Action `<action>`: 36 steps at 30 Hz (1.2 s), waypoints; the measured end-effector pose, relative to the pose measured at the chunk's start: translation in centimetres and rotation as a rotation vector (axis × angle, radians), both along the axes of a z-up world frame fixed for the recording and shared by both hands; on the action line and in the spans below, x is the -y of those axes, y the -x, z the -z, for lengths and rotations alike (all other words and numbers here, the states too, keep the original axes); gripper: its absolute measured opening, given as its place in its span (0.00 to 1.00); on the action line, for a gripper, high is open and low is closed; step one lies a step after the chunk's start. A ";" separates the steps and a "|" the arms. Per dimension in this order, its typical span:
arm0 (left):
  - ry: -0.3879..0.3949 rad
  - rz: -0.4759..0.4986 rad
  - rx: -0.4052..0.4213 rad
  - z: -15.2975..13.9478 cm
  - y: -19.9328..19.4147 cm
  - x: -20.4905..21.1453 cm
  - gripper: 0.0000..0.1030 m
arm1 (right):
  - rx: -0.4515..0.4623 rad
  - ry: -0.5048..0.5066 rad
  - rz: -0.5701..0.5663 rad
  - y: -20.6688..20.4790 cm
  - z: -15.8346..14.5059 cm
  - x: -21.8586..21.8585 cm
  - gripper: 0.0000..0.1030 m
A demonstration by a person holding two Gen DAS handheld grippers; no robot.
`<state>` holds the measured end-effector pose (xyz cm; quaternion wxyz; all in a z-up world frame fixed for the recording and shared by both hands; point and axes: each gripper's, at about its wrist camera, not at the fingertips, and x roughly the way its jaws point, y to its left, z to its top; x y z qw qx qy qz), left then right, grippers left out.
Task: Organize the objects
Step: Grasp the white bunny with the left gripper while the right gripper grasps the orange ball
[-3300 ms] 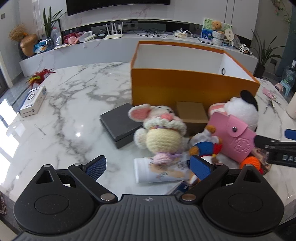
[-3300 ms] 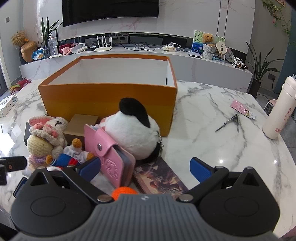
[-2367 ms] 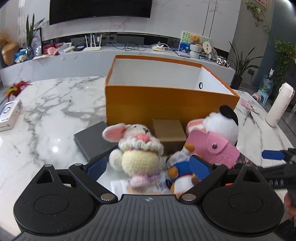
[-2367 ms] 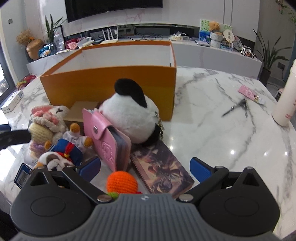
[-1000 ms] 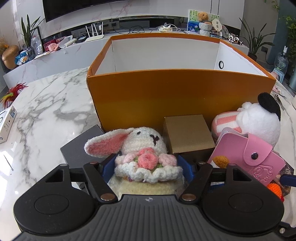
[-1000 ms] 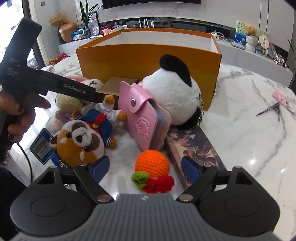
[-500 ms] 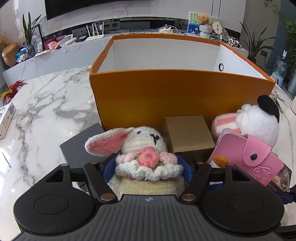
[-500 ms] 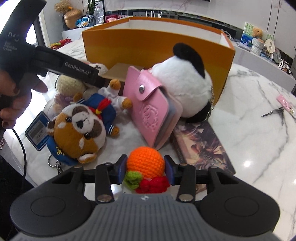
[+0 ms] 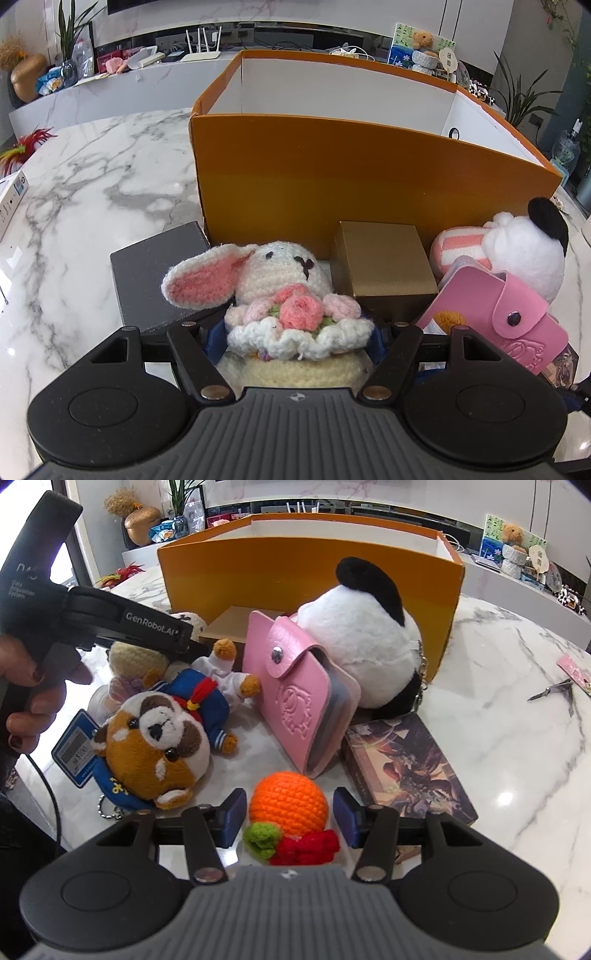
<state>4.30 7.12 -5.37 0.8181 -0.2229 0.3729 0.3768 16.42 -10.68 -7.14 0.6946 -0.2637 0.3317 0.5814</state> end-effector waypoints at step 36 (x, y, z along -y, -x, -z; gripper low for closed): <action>-0.084 -0.046 0.006 -2.5 1.4 2.2 0.69 | 0.023 -0.055 -0.010 1.1 -1.8 0.9 0.42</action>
